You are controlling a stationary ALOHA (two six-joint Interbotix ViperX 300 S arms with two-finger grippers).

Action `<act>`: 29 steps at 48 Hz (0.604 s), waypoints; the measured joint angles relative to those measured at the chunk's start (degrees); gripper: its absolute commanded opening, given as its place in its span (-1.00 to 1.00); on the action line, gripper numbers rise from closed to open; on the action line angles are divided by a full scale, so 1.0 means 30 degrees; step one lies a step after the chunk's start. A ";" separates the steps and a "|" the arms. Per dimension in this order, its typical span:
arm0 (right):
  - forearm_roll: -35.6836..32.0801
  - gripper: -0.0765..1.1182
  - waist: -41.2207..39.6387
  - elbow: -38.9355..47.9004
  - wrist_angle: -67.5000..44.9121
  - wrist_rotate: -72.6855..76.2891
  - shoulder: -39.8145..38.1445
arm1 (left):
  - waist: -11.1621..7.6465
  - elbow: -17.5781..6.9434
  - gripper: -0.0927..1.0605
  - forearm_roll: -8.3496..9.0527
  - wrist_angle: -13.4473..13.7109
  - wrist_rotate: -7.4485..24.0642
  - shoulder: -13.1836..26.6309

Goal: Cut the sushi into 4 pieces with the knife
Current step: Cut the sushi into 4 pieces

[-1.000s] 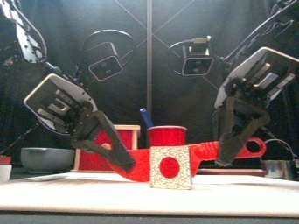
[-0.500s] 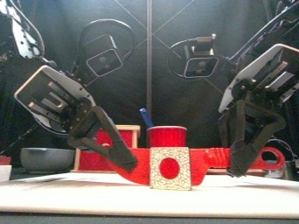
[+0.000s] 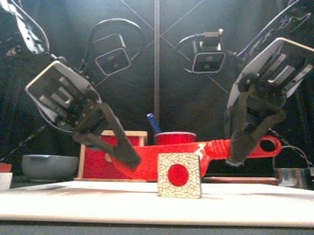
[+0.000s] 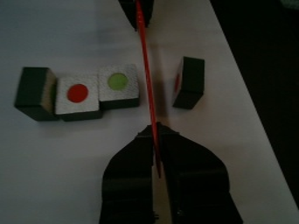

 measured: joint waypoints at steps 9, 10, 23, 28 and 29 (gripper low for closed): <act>0.0176 -0.73 0.0146 0.0967 0.0586 0.0029 -0.1260 | 0.0381 0.0381 0.63 0.0059 0.0000 0.0088 -0.1611; 0.0176 -0.73 0.0146 0.1055 0.0645 0.0029 -0.1406 | 0.0410 0.0469 0.63 0.0088 0.0000 0.0088 -0.1787; 0.1172 -0.73 -0.0234 0.3047 0.3252 0.0732 -0.4482 | 0.1143 0.1816 0.63 0.0410 -0.0205 0.0117 -0.4600; 0.1377 -0.72 -0.0791 0.3955 0.4629 0.1729 -0.5947 | 0.1641 0.2578 0.63 0.0586 -0.0498 0.0059 -0.5742; 0.1348 -0.72 -0.0879 0.4160 0.4834 0.1904 -0.6299 | 0.1816 0.2754 0.63 0.0645 -0.0557 0.0088 -0.6006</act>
